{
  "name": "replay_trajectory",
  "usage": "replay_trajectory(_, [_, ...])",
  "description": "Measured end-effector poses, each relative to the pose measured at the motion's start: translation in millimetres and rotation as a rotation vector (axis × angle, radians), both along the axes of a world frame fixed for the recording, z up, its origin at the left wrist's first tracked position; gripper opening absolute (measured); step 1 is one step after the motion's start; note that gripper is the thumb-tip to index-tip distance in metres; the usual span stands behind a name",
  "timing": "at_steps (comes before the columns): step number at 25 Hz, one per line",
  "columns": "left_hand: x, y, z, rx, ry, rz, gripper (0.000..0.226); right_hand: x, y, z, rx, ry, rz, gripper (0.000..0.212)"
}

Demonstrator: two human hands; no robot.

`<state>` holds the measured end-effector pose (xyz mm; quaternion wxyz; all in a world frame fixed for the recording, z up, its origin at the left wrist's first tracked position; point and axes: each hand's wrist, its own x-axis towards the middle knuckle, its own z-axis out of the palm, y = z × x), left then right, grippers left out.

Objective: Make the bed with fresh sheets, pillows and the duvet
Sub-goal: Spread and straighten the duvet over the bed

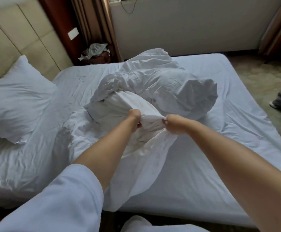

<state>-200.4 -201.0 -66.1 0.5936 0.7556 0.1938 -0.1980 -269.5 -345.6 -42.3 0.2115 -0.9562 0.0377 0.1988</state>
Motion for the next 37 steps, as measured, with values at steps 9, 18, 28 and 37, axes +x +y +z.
replay_trajectory(9, [-31, -91, 4, -0.037, -0.003, -0.122, 0.045, -5, -98, -28, -0.001, 0.145, -0.056, 0.047])
replay_trajectory(18, [17, -27, -35, -0.277, 0.267, 0.123, 0.012, 50, -46, -63, 0.074, 0.206, 0.052, 0.038])
replay_trajectory(28, [151, 35, -88, -0.317, 0.178, 0.534, 0.009, 179, 30, -67, 0.067, 0.008, 0.01, 0.04])
replay_trajectory(37, [245, 73, -124, -0.291, 0.248, 0.623, 0.079, 255, 88, -91, -0.177, 0.072, 0.174, 0.112])
